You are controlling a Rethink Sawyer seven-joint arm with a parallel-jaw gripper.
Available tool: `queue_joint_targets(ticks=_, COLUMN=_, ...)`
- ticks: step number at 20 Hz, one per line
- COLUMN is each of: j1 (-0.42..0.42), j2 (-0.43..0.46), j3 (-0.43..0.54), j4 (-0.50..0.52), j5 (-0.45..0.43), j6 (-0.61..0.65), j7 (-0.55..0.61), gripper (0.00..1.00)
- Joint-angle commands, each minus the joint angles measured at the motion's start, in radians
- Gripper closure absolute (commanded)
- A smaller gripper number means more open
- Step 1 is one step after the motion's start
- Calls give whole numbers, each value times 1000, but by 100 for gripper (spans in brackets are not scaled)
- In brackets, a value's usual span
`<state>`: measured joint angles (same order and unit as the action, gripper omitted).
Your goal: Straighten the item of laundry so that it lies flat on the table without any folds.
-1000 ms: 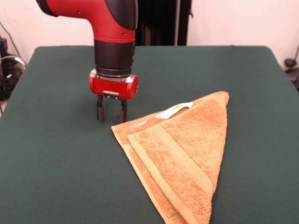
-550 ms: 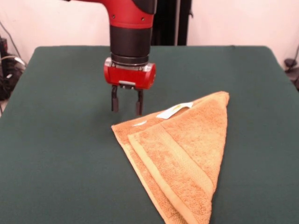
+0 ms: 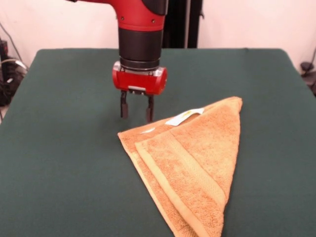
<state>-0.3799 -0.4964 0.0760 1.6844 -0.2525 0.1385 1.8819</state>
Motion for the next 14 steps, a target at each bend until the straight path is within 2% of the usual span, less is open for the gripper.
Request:
queue_joint_targets(ticks=1, j1=18, j2=84, j3=92, j4=2, j5=40, j6=44, j7=116, gripper=0)
queue_joint_targets(ticks=5, j1=17, j2=166, j3=88, j4=-74, j5=24, j6=67, j7=73, gripper=0)
queue_joint_targets(ticks=11, j1=24, j2=229, j3=87, j4=-75, j5=32, j6=-44, j7=131, gripper=0)
queue_joint_targets(ticks=14, j1=16, j2=250, j3=98, j4=-80, j5=40, j6=-59, j7=139, gripper=0)
